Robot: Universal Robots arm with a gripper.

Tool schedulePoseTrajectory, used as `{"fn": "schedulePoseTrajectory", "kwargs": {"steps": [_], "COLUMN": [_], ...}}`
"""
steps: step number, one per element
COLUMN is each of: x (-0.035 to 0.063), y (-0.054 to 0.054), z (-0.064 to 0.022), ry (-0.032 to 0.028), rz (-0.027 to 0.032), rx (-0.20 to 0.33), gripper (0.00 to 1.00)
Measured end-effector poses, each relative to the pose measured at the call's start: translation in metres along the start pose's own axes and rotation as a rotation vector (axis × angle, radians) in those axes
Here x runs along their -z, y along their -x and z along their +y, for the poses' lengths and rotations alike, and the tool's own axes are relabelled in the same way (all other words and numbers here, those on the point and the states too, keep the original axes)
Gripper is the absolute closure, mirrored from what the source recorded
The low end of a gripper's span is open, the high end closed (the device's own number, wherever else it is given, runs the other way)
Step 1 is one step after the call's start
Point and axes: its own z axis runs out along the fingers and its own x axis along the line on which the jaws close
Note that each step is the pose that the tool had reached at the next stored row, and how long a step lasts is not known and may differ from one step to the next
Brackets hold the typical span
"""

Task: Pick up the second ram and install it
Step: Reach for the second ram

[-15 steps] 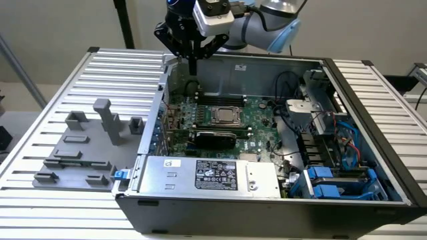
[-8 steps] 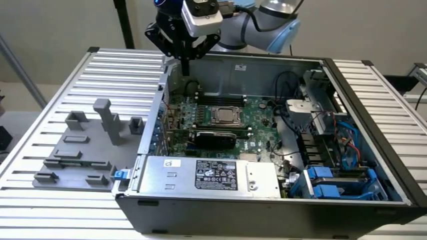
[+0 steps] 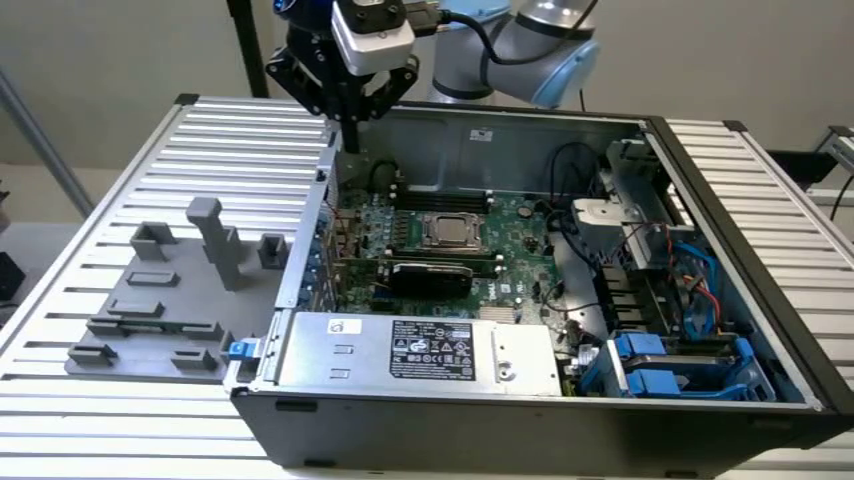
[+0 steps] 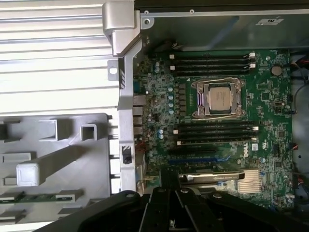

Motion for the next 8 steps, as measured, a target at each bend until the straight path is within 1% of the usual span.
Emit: {"fn": "schedulePoseTrajectory", "kwargs": {"steps": [8], "x": [0.0009], "y": [-0.018], "z": [-0.0063], "ry": [-0.0003], "rz": [-0.0038], "rx": [0.001], "gripper": [0.89]}}
